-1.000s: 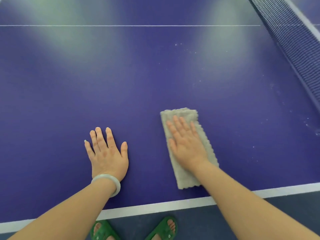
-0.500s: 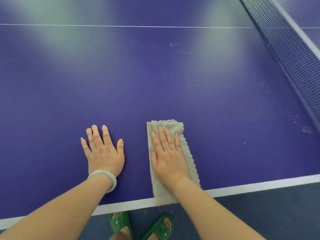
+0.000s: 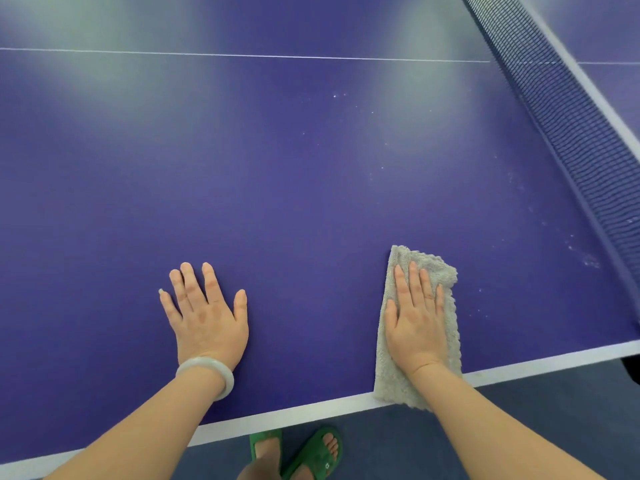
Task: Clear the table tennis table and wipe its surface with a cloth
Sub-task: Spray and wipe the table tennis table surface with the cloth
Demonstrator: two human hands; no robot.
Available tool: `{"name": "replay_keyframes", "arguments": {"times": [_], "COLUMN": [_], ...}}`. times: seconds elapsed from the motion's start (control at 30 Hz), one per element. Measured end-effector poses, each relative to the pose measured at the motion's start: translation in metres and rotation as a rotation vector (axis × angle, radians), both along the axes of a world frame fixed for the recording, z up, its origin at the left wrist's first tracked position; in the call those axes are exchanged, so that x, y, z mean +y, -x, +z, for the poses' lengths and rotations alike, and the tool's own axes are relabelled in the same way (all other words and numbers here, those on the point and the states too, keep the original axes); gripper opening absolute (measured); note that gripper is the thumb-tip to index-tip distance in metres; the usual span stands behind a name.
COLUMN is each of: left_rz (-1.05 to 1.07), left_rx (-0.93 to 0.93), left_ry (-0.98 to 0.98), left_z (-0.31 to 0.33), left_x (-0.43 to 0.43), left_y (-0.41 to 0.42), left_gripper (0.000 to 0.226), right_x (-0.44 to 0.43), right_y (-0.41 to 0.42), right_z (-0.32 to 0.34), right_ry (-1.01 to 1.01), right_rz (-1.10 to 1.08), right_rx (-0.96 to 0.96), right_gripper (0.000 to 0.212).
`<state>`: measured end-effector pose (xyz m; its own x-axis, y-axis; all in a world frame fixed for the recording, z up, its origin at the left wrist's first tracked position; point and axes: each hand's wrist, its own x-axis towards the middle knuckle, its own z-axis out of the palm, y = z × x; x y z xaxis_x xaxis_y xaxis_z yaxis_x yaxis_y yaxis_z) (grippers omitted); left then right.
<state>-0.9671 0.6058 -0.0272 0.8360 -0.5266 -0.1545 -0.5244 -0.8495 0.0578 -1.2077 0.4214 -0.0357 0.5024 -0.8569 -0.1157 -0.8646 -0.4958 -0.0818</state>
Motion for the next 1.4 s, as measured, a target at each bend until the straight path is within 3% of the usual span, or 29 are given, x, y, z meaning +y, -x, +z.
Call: {"name": "replay_keyframes", "arguments": {"times": [0.2, 0.37, 0.47, 0.57, 0.73, 0.97, 1.07, 1.27, 1.4], "left_rz": [0.011, -0.285, -0.403, -0.301, -0.232, -0.204, -0.207, -0.178, -0.174], "left_rx": [0.046, 0.144, 0.139, 0.16, 0.051, -0.012, -0.034, -0.058, -0.078], "left_ry": [0.211, 0.351, 0.29, 0.144, 0.072, 0.049, 0.038, 0.013, 0.025], "left_z": [-0.002, 0.013, 0.012, 0.012, -0.003, -0.011, -0.01, -0.012, -0.012], "left_x": [-0.002, -0.051, -0.094, -0.13, -0.142, -0.144, -0.145, -0.146, -0.147], "left_y": [-0.002, 0.056, 0.104, 0.132, 0.149, 0.151, 0.152, 0.153, 0.153], "left_gripper": [0.063, 0.055, 0.056, 0.062, 0.071, 0.074, 0.073, 0.068, 0.065], "right_x": [0.0, 0.001, 0.0, -0.008, -0.032, -0.068, -0.11, -0.175, -0.135], "right_y": [0.0, 0.0, 0.0, 0.0, 0.005, 0.124, 0.158, 0.085, 0.05], "right_z": [0.001, 0.001, 0.0, -0.003, -0.002, 0.006, 0.006, 0.0, 0.003], "right_ry": [-0.005, -0.001, 0.005, 0.018, -0.01, -0.008, -0.003, -0.024, -0.06], "right_rz": [-0.012, -0.001, 0.002, 0.021, 0.15, 0.479, 0.376, 0.051, 0.35], "right_rx": [-0.006, -0.007, -0.015, -0.034, -0.071, 0.014, 0.059, 0.041, -0.023], "right_gripper": [0.062, 0.061, 0.062, 0.062, 0.063, 0.061, 0.064, 0.065, 0.062]}}
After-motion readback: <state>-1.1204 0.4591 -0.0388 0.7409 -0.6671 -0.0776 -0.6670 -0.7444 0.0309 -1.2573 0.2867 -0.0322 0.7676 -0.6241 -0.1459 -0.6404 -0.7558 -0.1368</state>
